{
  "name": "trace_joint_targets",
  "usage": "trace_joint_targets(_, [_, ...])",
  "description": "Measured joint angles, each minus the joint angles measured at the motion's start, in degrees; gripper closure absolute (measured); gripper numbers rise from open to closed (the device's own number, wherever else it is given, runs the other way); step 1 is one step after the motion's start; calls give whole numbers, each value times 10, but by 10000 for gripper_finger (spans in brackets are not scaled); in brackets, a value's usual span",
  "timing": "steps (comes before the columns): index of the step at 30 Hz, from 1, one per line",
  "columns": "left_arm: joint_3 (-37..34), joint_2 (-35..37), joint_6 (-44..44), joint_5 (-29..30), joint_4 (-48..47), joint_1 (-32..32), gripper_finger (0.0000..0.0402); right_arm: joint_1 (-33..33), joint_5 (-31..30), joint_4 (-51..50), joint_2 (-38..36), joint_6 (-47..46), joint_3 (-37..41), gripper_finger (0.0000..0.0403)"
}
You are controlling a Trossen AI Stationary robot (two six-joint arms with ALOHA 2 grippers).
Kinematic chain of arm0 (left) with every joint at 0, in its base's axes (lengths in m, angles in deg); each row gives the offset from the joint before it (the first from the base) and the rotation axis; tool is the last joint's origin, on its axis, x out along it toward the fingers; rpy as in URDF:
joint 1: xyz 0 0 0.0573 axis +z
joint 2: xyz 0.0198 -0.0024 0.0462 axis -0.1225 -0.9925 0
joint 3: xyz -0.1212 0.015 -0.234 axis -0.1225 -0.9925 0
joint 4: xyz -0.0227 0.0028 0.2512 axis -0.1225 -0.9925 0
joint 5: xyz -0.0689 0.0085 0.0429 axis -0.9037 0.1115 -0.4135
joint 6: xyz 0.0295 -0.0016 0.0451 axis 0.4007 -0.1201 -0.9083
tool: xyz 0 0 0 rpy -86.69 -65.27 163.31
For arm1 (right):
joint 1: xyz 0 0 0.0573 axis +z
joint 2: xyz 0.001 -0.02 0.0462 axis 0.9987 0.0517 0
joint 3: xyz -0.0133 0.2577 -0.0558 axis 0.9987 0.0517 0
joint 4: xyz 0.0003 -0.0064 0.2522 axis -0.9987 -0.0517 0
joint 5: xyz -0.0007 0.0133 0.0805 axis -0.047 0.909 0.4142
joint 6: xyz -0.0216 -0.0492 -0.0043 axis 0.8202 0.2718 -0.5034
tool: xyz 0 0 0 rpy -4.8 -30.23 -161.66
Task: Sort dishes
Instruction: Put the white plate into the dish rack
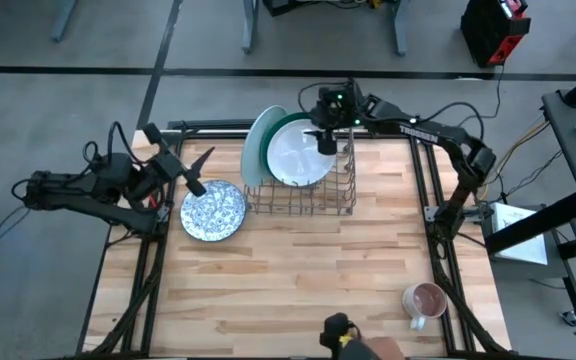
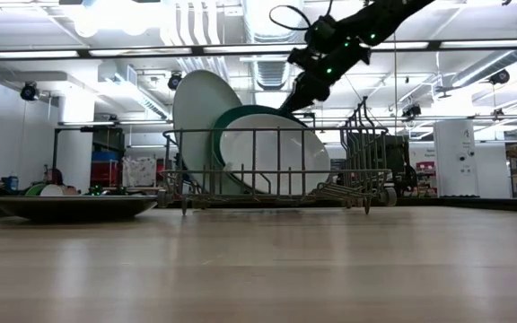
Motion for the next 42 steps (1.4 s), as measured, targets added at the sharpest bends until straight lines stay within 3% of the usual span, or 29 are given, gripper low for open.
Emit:
trace_joint_targets(8, [-3, -6, 2, 0, -1, 16, 172, 10, -46, 50, 32, 19, 0, 179])
trace_joint_targets(16, [-3, -8, 2, -1, -1, 19, 172, 8, -45, 20, 39, 10, 0, 204])
trace_joint_targets(22, [-3, -8, 2, -1, -1, 21, 172, 1, -43, 6, 39, -21, -1, 254])
trace_joint_targets(32, [-3, -12, 12, -1, 0, 22, 172, -3, -42, 4, 31, -13, -1, 388])
trace_joint_targets(42, [-3, -12, 15, -1, 0, 24, 172, -2, -45, -29, -10, 3, -5, 398])
